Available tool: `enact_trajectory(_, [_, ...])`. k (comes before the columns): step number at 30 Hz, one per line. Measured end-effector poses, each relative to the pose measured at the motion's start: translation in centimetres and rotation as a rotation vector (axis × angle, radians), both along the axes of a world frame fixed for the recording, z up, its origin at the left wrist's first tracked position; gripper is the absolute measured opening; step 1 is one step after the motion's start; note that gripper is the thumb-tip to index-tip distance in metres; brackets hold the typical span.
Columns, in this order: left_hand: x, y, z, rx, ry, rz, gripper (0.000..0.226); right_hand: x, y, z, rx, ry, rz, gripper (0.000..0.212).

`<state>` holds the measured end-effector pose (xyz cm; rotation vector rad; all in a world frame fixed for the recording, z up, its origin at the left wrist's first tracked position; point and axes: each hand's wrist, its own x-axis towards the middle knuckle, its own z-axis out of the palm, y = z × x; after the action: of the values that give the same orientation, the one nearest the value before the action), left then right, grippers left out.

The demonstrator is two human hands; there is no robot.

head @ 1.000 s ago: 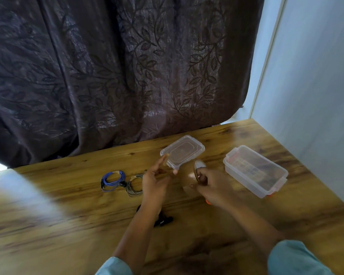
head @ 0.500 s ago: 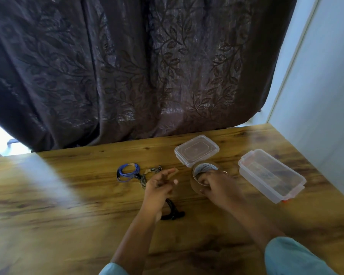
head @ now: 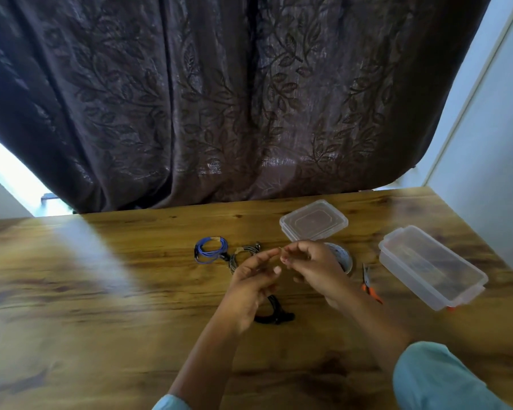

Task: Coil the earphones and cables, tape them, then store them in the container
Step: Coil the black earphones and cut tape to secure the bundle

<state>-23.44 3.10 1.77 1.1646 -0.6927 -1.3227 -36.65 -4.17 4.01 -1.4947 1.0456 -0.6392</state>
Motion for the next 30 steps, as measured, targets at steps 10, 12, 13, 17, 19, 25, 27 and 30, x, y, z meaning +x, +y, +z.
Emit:
enact_trajectory(10, [1.9, 1.4, -1.1, -0.004, -0.017, 0.047, 0.028, 1.1, 0.3, -1.8, -0.04, 0.021, 0.026, 0.005])
enact_trajectory(12, [2.8, 1.9, -1.4, 0.023, 0.023, 0.165, 0.034, 1.2, 0.4, -2.3, -0.017, -0.003, -0.028, 0.004])
enact_trajectory(13, [3.4, 2.1, -1.6, 0.048, -0.035, 0.215, 0.036, 1.1, 0.4, -2.5, 0.001, -0.017, -0.054, 0.004])
enact_trajectory(17, [5.2, 2.3, -3.1, 0.273, -0.618, 0.218, 0.018, 0.8, 0.4, -3.3, -0.007, -0.014, -0.087, 0.005])
enact_trajectory(19, [4.7, 2.3, -3.5, 0.44, -0.854, 0.116, 0.022, 1.3, 0.8, -3.8, -0.014, -0.015, -0.086, 0.009])
enact_trajectory(25, [1.1, 1.8, -3.2, 0.594, -1.319, 0.066, 0.028, 2.9, 2.6, -5.4, -0.036, -0.031, -0.055, 0.015])
enact_trajectory(27, [0.7, 1.6, -3.3, 0.601, -1.337, 0.066, 0.03, 3.1, 2.8, -5.8, -0.053, -0.037, -0.048, 0.013])
enact_trajectory(30, [0.6, 1.6, -3.5, 0.606, -1.38, 0.029, 0.034, 3.2, 2.9, -6.4, -0.108, -0.033, -0.03, 0.012])
